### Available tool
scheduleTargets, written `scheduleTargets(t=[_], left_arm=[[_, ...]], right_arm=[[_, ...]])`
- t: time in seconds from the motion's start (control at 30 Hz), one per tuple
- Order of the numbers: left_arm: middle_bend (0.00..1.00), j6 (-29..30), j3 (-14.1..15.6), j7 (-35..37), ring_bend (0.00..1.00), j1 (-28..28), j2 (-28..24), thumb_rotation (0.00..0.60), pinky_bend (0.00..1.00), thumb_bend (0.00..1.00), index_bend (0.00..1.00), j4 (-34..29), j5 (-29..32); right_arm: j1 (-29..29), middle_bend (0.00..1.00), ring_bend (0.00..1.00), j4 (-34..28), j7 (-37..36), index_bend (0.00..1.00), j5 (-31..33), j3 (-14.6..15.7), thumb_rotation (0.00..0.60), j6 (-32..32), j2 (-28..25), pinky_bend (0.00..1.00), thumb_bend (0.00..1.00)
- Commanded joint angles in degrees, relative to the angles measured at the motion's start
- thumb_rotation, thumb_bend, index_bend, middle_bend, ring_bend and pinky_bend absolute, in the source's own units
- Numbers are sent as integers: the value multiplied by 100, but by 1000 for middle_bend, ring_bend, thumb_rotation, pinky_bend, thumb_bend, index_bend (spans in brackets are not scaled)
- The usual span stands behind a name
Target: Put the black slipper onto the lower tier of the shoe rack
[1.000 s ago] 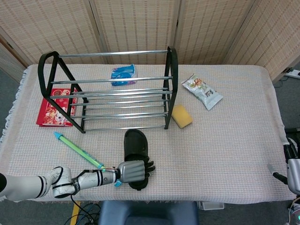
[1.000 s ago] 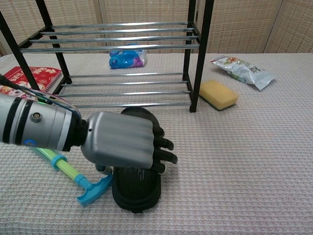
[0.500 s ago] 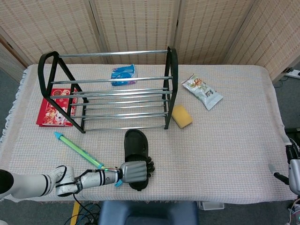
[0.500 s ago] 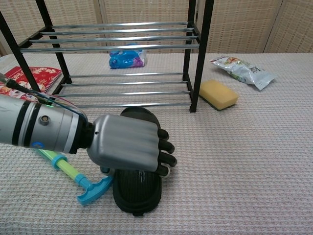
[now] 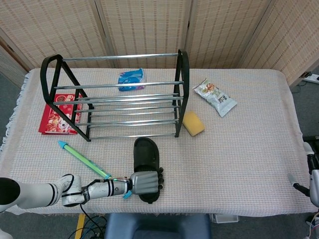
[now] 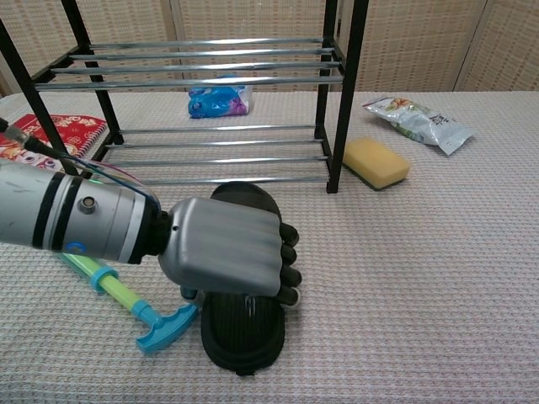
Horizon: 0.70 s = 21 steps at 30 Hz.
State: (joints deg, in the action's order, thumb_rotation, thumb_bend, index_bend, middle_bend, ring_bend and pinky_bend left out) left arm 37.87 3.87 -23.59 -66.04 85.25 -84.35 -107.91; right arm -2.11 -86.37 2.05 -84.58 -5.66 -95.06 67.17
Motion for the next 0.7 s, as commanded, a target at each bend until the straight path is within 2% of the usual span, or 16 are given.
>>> scheduleTargets(t=[0.03,0.33,0.7], left_arm=[[502,73,28,52,455,-19,7,600,262,210,620,40,-27],[588,361,-22,-113,521,129,-211,600,351,211,680,-163,94],[611,753,-118,-942,527,602,-835,600,409,211,693,-993,371]], right_arm=[[-5,152,11,13,-12,0,-1,-8,600,-3,9,133,209],[-17,153,11,53,-51,0,-36,-47,600,-52,44,133,209],[-18,153,11,-8,-5,0,-138,-67,600,-121,51,133,209]])
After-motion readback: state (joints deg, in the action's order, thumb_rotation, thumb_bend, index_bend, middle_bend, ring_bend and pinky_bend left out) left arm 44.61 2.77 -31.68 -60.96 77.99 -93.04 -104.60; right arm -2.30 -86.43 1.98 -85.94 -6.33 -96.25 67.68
